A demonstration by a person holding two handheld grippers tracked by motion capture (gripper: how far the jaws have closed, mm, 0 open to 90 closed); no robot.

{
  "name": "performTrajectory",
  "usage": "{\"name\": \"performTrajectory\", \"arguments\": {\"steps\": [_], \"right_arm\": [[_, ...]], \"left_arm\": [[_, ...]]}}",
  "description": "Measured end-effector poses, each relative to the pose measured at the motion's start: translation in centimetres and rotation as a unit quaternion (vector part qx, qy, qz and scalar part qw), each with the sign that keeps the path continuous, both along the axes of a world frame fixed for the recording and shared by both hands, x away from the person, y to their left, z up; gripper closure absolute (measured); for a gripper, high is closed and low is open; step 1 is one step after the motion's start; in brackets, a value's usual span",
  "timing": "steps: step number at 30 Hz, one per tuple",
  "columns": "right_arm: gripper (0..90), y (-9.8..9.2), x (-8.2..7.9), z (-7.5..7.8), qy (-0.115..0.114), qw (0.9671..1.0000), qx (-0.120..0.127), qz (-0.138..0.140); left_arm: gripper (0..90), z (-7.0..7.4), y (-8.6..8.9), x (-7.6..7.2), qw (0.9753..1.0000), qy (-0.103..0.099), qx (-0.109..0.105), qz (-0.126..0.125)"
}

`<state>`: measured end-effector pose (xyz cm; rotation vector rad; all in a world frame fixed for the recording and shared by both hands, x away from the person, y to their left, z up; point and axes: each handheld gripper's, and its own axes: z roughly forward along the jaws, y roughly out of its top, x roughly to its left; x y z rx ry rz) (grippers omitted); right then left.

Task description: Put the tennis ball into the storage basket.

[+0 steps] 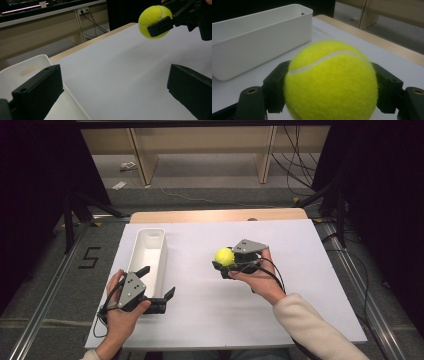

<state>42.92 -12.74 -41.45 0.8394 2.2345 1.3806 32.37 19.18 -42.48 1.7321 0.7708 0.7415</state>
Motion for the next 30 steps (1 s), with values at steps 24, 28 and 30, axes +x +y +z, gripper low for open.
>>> {"name": "performTrajectory", "arguments": {"steps": [24, 28, 30], "right_arm": [[27.2, 1.4, 0.0, 0.2, -0.001, 0.9999, 0.001, 0.011], [27.2, 1.5, 0.1, 0.2, -0.002, 0.9999, 0.003, 0.013], [27.2, 1.6, 0.1, 0.2, -0.002, 0.9999, 0.003, 0.013]], "left_arm": [[0.0, 0.0, 0.0, 0.0, 1.0, 0.0, 0.0, 0.0], [0.0, 0.0, 0.0, 0.0, 1.0, 0.0, -0.001, 0.0], [0.0, 0.0, 0.0, 0.0, 1.0, 0.0, -0.001, 0.0]]}}
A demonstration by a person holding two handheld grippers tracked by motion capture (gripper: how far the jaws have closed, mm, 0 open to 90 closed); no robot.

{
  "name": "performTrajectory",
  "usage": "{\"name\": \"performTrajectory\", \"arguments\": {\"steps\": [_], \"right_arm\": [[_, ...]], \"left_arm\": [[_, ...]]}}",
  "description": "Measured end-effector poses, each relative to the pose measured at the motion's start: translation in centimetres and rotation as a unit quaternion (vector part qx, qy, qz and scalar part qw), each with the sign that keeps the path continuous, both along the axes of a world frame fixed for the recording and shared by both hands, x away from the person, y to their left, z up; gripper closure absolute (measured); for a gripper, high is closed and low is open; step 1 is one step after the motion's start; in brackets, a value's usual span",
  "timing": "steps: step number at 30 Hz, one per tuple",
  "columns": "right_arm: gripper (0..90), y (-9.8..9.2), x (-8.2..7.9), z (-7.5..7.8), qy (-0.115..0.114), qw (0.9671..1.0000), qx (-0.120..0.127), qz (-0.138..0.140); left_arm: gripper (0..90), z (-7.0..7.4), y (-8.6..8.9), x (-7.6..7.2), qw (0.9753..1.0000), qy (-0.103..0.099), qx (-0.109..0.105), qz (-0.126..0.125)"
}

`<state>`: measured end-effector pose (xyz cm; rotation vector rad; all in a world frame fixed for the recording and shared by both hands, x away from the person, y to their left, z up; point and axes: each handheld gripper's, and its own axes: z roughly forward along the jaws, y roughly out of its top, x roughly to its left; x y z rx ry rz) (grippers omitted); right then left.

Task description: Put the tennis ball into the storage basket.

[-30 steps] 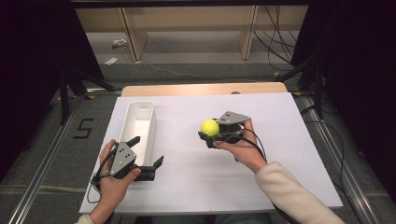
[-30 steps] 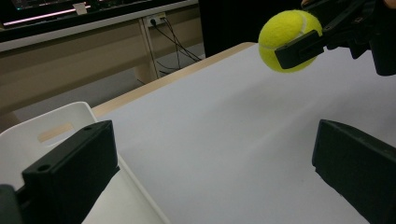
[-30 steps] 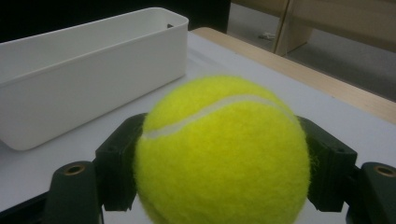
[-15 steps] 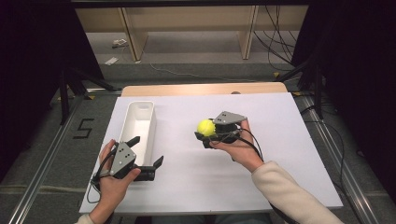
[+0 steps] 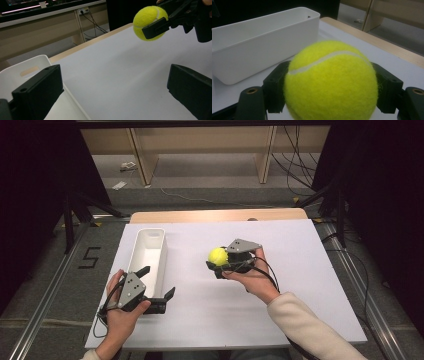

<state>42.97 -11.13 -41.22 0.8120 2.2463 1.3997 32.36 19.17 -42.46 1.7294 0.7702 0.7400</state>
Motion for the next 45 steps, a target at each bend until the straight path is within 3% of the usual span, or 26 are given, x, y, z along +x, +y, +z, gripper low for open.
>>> {"name": "performTrajectory", "arguments": {"steps": [45], "right_arm": [[27.2, 1.8, 0.2, 0.4, -0.002, 0.9999, 0.005, 0.015]], "left_arm": [[0.0, 0.0, -0.1, 0.0, 1.0, 0.0, 0.001, -0.001]]}}
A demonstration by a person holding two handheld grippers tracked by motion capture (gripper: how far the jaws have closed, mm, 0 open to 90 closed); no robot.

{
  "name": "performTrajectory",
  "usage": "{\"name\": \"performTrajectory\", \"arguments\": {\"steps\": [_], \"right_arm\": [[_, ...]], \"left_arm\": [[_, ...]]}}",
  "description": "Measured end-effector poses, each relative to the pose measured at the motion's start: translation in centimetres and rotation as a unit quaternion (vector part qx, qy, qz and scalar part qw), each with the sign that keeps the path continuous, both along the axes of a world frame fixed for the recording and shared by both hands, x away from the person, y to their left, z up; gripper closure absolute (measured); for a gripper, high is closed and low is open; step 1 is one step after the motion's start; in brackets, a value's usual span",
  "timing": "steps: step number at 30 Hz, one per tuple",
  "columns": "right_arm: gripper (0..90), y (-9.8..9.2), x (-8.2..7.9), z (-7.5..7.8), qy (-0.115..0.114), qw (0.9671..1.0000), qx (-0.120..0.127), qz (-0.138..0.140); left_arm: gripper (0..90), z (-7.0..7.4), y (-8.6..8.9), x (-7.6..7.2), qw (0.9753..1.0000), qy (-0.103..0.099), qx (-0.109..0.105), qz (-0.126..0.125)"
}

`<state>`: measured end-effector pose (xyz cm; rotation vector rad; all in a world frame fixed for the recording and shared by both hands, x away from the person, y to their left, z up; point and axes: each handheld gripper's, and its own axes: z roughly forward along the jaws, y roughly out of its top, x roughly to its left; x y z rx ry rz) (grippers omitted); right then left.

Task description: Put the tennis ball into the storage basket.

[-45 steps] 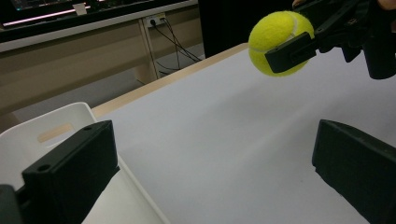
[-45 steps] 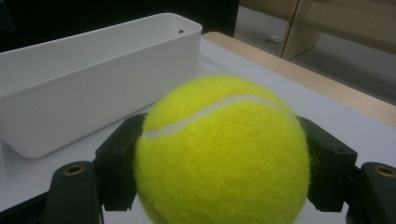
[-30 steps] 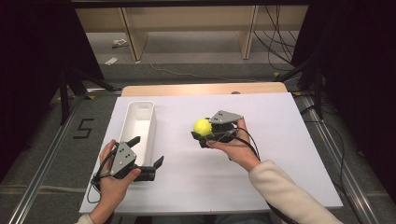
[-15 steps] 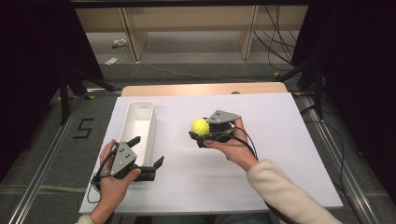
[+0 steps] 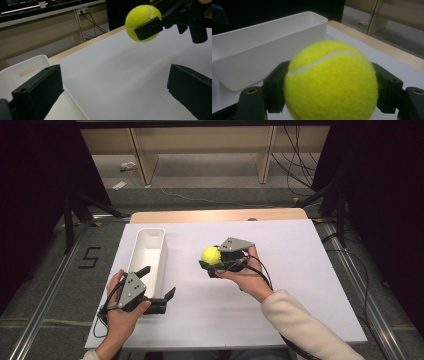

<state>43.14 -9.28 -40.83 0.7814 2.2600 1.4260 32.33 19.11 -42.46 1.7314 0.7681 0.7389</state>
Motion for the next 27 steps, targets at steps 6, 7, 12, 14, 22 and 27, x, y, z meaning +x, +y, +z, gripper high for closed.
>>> {"name": "performTrajectory", "arguments": {"steps": [6, 7, 12, 14, 22, 27], "right_arm": [[27.2, 0.3, 0.1, 0.1, 0.0, 1.0, 0.002, 0.002], [27.1, 0.3, 0.1, 0.1, -0.001, 1.0, 0.0, 0.003], [27.1, 0.6, 0.1, 0.2, -0.001, 1.0, 0.001, 0.006], [27.1, 0.7, 0.2, 0.3, -0.003, 1.0, 0.002, 0.007], [27.1, 1.2, 0.3, 0.5, -0.004, 0.9999, 0.005, 0.009], [27.2, 1.4, 0.4, 0.6, -0.005, 0.9999, 0.005, 0.011]], "left_arm": [[0.0, 0.0, 0.0, 0.0, 1.0, -0.001, 0.001, 0.0], [0.0, 0.0, 0.0, 0.0, 1.0, 0.0, 0.001, 0.0], [0.0, 0.0, 0.0, 0.0, 1.0, 0.0, 0.001, 0.0], [0.0, 0.0, 0.0, 0.0, 1.0, 0.0, 0.001, 0.0], [0.0, 0.0, 0.0, 0.0, 1.0, 0.0, 0.001, 0.0], [0.0, 0.0, 0.0, 0.0, 1.0, 0.0, 0.001, 0.0]]}}
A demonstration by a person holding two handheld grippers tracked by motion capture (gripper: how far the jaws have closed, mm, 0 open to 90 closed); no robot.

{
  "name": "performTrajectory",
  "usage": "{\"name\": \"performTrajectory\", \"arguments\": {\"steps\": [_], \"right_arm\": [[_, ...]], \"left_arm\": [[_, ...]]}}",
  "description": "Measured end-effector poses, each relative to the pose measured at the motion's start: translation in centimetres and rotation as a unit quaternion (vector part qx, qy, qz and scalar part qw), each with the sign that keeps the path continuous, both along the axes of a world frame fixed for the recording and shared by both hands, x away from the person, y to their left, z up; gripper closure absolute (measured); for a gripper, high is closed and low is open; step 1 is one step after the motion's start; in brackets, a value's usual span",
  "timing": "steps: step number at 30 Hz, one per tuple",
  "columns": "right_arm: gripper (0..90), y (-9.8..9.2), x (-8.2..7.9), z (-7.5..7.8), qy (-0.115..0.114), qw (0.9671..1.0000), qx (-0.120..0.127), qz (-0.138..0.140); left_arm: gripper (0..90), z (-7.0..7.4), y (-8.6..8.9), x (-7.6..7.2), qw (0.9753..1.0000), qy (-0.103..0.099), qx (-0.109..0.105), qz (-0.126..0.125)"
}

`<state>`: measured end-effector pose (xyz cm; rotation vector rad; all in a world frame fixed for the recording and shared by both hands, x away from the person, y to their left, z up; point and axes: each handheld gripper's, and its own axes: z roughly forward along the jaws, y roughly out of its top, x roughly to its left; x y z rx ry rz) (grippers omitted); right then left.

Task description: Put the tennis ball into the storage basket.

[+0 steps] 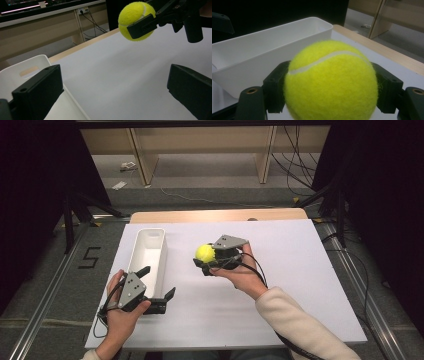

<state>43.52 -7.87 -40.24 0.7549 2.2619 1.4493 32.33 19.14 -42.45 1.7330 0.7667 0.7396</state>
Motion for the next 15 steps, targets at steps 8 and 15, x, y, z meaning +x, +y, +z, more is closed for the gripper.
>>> {"name": "performTrajectory", "arguments": {"steps": [8, 15], "right_arm": [[27.2, 0.25, 0.15, 0.25, -0.001, 1.0, 0.0, 0.002], [27.2, 0.68, 0.29, 0.41, -0.002, 1.0, 0.0, 0.004]], "left_arm": [[0.0, -0.02, -0.03, -0.01, 1.0, 0.0, -0.001, 0.0], [0.0, -0.01, -0.05, -0.02, 1.0, 0.0, -0.002, 0.0]]}}
